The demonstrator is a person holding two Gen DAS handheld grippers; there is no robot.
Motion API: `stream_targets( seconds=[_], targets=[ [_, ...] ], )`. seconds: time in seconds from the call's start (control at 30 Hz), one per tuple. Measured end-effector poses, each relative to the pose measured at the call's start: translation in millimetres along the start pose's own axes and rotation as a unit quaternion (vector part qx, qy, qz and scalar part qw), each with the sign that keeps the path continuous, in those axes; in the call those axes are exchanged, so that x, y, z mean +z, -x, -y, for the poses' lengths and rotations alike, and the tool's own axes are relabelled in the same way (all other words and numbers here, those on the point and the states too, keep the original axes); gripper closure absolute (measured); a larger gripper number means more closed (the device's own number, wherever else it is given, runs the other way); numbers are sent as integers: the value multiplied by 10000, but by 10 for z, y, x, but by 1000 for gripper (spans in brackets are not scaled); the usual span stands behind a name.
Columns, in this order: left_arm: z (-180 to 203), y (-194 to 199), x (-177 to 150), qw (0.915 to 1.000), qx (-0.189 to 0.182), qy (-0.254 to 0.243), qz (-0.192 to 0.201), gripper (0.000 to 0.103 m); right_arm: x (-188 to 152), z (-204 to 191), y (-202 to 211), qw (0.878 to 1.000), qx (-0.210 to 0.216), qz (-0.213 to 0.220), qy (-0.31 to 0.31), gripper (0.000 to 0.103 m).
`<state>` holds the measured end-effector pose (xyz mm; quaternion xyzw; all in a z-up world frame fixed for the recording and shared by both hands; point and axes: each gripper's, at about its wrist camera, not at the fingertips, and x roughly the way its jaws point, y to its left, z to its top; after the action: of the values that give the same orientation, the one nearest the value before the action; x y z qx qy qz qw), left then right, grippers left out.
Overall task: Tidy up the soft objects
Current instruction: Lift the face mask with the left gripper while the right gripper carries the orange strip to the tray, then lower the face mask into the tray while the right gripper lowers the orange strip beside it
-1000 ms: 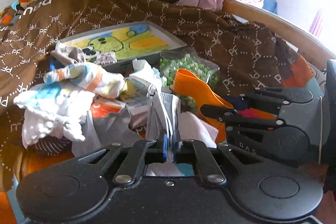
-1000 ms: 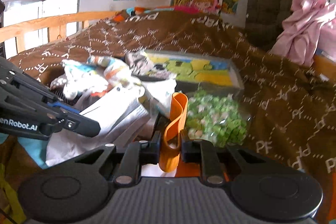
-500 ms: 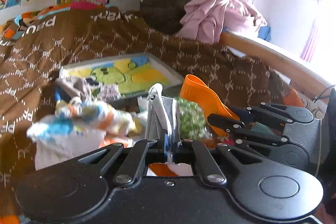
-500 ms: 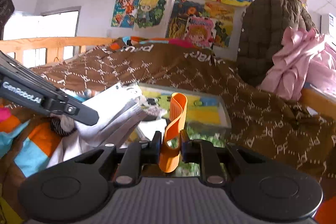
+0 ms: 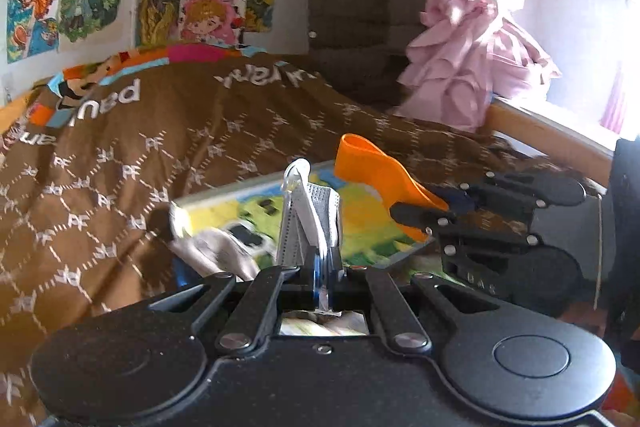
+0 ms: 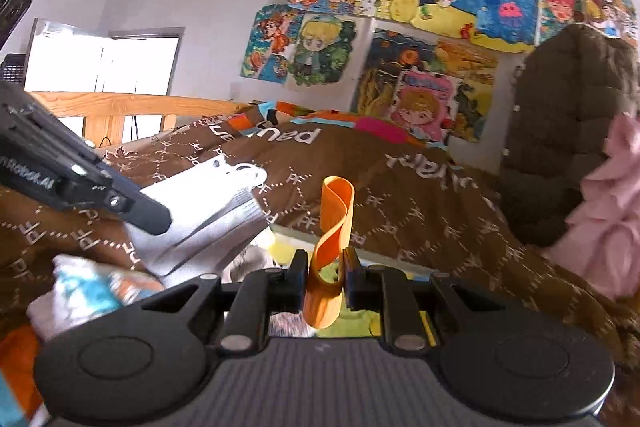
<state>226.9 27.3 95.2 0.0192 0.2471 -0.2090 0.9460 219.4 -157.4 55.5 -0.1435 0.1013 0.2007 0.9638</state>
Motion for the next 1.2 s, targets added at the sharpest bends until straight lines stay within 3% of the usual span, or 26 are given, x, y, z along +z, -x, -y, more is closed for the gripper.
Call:
stream_targets(
  seconds=[0.27,0.53,0.9,1.2],
  targets=[
    [-371,-684,94,9996,80,247,102,101,-71,112,-605,9982,362,-407,-235,84],
    [-520,-1267,-85,9978,-155,635,96,101,-164,214,-867,9956,206,-890,-230,84],
    [-650,-1520,-307,9961,-172,838,-199,101,-292,155,-1123,9892,131,-1428,-297,84],
    [-710,-1601,-394,9932,-141,948,-663,100,-349,52,-1239,9847,124,-1721,-245,83]
  ],
)
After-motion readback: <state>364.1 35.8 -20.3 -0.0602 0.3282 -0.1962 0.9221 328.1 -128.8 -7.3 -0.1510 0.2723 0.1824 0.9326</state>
